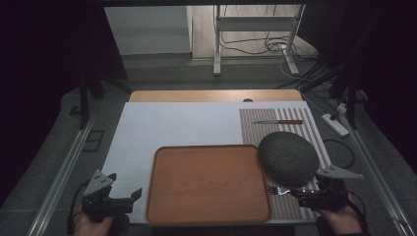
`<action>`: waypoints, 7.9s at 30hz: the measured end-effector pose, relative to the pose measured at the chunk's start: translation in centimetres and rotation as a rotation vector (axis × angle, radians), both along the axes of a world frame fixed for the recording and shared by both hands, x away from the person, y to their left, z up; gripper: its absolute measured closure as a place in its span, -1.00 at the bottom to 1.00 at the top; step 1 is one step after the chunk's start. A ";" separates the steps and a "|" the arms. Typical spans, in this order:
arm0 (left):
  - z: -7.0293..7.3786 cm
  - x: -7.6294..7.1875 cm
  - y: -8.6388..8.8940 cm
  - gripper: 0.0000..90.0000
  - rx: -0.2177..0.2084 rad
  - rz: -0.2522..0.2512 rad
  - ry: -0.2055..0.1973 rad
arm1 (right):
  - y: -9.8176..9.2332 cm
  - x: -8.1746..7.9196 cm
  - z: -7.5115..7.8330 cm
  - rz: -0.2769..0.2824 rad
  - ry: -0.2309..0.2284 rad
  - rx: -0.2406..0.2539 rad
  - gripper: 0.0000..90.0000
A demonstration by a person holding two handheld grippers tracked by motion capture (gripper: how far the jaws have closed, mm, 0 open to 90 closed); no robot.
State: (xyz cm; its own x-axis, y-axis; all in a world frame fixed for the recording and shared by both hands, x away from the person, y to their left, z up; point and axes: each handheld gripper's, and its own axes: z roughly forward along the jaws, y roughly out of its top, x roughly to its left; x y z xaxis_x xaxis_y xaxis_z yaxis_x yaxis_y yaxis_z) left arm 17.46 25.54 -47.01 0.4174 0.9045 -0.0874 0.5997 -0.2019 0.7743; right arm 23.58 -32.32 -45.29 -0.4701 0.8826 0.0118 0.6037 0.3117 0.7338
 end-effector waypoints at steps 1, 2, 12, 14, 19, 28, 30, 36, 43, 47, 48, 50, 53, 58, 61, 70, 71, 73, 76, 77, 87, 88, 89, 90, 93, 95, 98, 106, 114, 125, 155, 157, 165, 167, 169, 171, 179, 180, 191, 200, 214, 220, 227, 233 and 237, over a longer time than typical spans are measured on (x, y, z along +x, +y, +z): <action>0.0 0.0 0.0 -0.98 0.001 0.001 0.001 | 0.0 0.0 0.0 0.001 0.001 0.000 -0.99; 0.0 -0.1 0.0 -0.98 0.001 0.002 0.004 | 0.1 0.1 0.0 0.002 0.002 0.000 -0.99; 0.0 0.0 0.1 -0.98 -0.009 -0.001 0.033 | 0.4 0.1 -0.1 0.037 0.010 -0.021 -0.99; 0.0 0.1 0.1 -0.97 -0.012 -0.003 0.035 | 0.4 0.1 -0.1 0.044 0.013 -0.022 -0.99; -0.1 0.1 0.3 -0.97 -0.024 -0.002 0.039 | 0.5 0.2 -0.1 0.049 0.018 -0.026 -0.99; -0.1 0.2 0.4 -0.97 -0.040 0.005 0.044 | 0.6 0.2 -0.2 0.062 0.027 -0.034 -0.99; -0.1 0.2 0.4 -0.97 -0.040 0.005 0.045 | 0.6 0.3 -0.2 0.069 0.035 -0.027 -0.99; -0.1 0.2 0.4 -0.97 -0.044 0.006 0.047 | 0.6 0.4 0.0 0.083 0.027 -0.016 -0.99; -0.1 0.3 0.5 -0.97 -0.047 0.009 0.053 | 0.8 0.7 0.3 0.097 0.008 -0.012 -0.99; -0.1 0.3 0.5 -0.97 -0.048 0.009 0.055 | 1.0 0.8 0.3 0.103 0.001 -0.014 -0.99; -0.1 0.3 0.5 -0.97 -0.048 0.009 0.055 | 1.0 0.9 0.3 0.108 -0.005 -0.010 -0.99; -0.1 0.3 0.5 -0.97 -0.048 0.009 0.055 | 1.1 0.9 0.4 0.115 -0.013 -0.011 -0.99; -0.1 0.3 0.5 -0.97 -0.046 0.007 0.056 | 1.2 1.1 0.3 0.118 -0.019 -0.005 -0.99; -0.1 0.4 0.5 -0.97 -0.045 0.006 0.057 | 1.4 1.3 0.5 0.135 -0.025 -0.021 -0.99; -0.2 0.4 0.5 -0.97 -0.046 0.006 0.058 | 1.5 1.6 0.6 0.152 -0.025 -0.024 -0.99; -0.2 0.5 0.4 -0.97 -0.045 0.007 0.061 | 2.2 2.9 0.3 0.196 -0.007 -0.002 -0.99; -0.2 0.5 0.4 -0.97 -0.046 0.007 0.061 | 2.2 3.0 0.3 0.197 -0.006 0.002 -0.99; -0.2 0.5 0.4 -0.97 -0.046 0.007 0.062 | 2.3 3.2 0.3 0.200 -0.007 0.002 -0.99; -0.2 0.6 0.4 -0.97 -0.046 0.008 0.063 | 2.4 3.5 0.3 0.198 -0.016 -0.013 -0.99; -0.2 0.6 0.4 -0.97 -0.046 0.008 0.064 | 2.4 3.7 0.4 0.191 -0.014 -0.015 -0.99; -0.2 0.7 0.4 -0.97 -0.042 0.007 0.067 | 2.7 5.4 0.3 0.181 0.018 -0.038 -1.00; -0.2 0.7 0.4 -0.97 -0.042 0.007 0.068 | 2.7 5.6 0.3 0.175 0.020 -0.040 -1.00; -0.2 0.7 0.4 -0.97 -0.041 0.007 0.068 | 2.6 5.8 0.3 0.172 0.023 -0.034 -1.00; -0.2 0.7 0.4 -0.97 -0.041 0.007 0.069 | 2.6 6.1 0.3 0.169 0.027 -0.030 -1.00; -0.2 0.7 0.4 -0.97 -0.041 0.007 0.069 | 2.4 6.7 0.1 0.161 0.035 -0.031 -1.00; -0.2 0.7 0.4 -0.97 -0.041 0.008 0.070 | 2.4 7.1 0.0 0.158 0.039 -0.033 -1.00; -0.2 0.7 0.4 -0.97 -0.039 0.008 0.070 | 2.4 7.5 0.0 0.154 0.039 -0.037 -1.00; -0.2 0.8 0.4 -0.97 -0.038 0.009 0.072 | 2.3 9.4 0.0 0.138 0.040 -0.041 -1.00; -0.2 0.8 0.4 -0.97 -0.039 0.011 0.073 | 2.2 11.6 -0.2 0.116 0.050 -0.058 -1.00; -0.2 0.8 0.4 -0.97 -0.044 0.013 0.073 | 2.0 14.6 -0.7 0.083 0.064 -0.063 -1.00; -0.2 0.9 0.4 -0.96 -0.042 0.014 0.079 | 1.6 22.0 -1.8 0.036 0.063 -0.070 -1.00; -0.3 0.9 0.4 -0.96 -0.044 0.014 0.080 | 1.5 22.5 -1.9 0.028 0.063 -0.071 -1.00; -0.3 0.9 0.4 -0.96 -0.047 0.015 0.082 | 1.0 24.7 -2.2 -0.005 0.059 -0.037 -1.00; -0.3 0.9 0.5 -0.96 -0.048 0.016 0.083 | 0.9 25.1 -2.3 -0.019 0.061 -0.035 -1.00; -0.3 0.9 0.5 -0.96 -0.049 0.016 0.083 | 0.9 25.5 -2.5 -0.036 0.073 -0.032 -1.00; -0.3 0.9 0.5 -0.96 -0.051 0.017 0.084 | 0.8 25.9 -2.6 -0.048 0.085 -0.038 -1.00; -0.3 1.0 0.5 -0.96 -0.055 0.019 0.086 | 0.6 27.6 -2.9 -0.074 0.084 -0.089 -1.00; -0.3 1.0 0.6 -0.96 -0.055 0.019 0.086 | 0.6 27.7 -2.9 -0.076 0.088 -0.088 -1.00; -0.3 1.0 0.6 -0.96 -0.056 0.020 0.088 | -0.3 29.7 -3.5 -0.096 0.107 -0.127 -0.73; -0.3 1.0 0.5 -0.95 -0.046 0.021 0.088 | -1.8 30.9 -3.7 -0.078 0.161 -0.118 0.63; -0.3 0.9 0.5 -0.95 -0.049 0.022 0.086 | -3.2 32.7 -4.9 -0.145 0.170 -0.171 0.99; -0.3 0.9 0.4 -0.95 -0.044 0.021 0.086 | -3.9 32.3 -5.3 -0.143 0.198 -0.165 0.99; -0.3 0.9 0.4 -0.95 -0.041 0.017 0.085 | -3.7 30.9 -5.0 -0.089 0.245 -0.172 0.99; -0.3 0.9 0.3 -0.95 -0.040 0.016 0.083 | -3.6 29.8 -4.9 -0.044 0.267 -0.168 0.99; -0.2 1.0 0.3 -0.95 -0.037 0.013 0.083 | -3.4 29.0 -4.9 -0.022 0.278 -0.181 0.99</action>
